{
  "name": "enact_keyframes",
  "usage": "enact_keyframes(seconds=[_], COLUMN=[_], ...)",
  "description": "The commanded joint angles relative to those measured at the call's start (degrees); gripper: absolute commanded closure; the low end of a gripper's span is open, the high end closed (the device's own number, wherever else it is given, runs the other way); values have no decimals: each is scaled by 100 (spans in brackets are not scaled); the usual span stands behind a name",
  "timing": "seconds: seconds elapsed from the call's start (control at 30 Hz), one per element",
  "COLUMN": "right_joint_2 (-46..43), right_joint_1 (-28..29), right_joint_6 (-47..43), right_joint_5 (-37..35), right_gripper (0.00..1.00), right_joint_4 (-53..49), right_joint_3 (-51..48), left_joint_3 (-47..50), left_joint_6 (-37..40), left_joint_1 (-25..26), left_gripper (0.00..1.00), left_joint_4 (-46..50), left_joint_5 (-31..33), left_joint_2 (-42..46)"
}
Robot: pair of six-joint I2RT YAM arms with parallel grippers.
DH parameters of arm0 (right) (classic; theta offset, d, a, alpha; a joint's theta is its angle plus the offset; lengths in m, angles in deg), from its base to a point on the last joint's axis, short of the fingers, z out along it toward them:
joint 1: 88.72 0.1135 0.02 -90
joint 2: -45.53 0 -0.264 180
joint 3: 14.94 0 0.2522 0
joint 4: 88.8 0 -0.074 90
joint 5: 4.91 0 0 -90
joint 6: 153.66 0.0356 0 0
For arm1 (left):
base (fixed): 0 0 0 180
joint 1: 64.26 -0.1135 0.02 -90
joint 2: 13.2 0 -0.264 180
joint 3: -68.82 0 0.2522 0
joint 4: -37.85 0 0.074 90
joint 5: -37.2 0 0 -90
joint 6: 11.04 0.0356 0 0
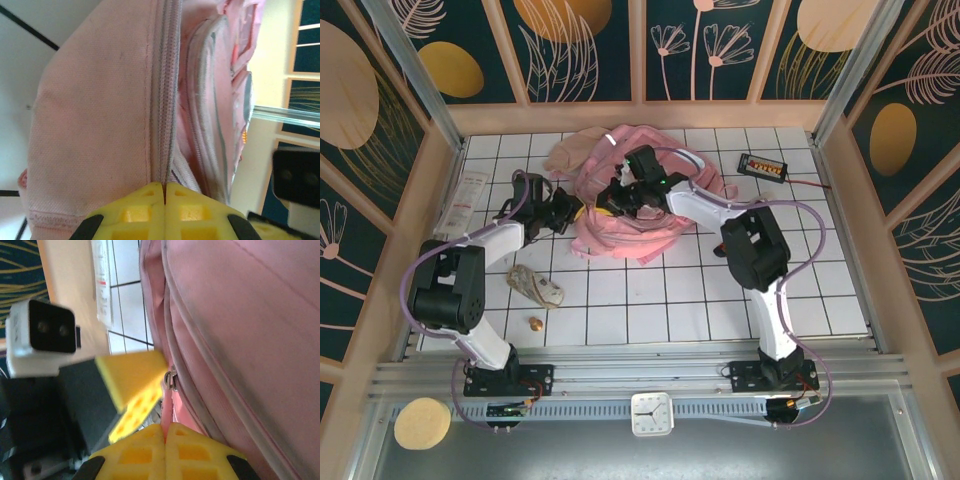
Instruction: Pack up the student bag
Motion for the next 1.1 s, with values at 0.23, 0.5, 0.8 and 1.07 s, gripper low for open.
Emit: enact_keyframes(seconds=[0.23,0.5,0.8,1.07], right_joint_2=[477,-354,-757,-995], right_joint_1=[93,-4,-175,-293], right_joint_6=[562,314,475,374], right_joint_5=[-375,-534,-587,-382], right_gripper=[100,100,100,100], right_joint_4=[532,628,1040,815], right_joint_3=[905,253,145,272], left_joint_3=[152,232,639,699], left_joint_6=[-130,780,763,785], left_joint_1=[247,221,218,221], left_gripper=[98,53,1,1], left_joint_4=[-255,526,231,309], left_joint_5=[-201,186,-31,175], left_joint_2=[712,1228,1573,1416])
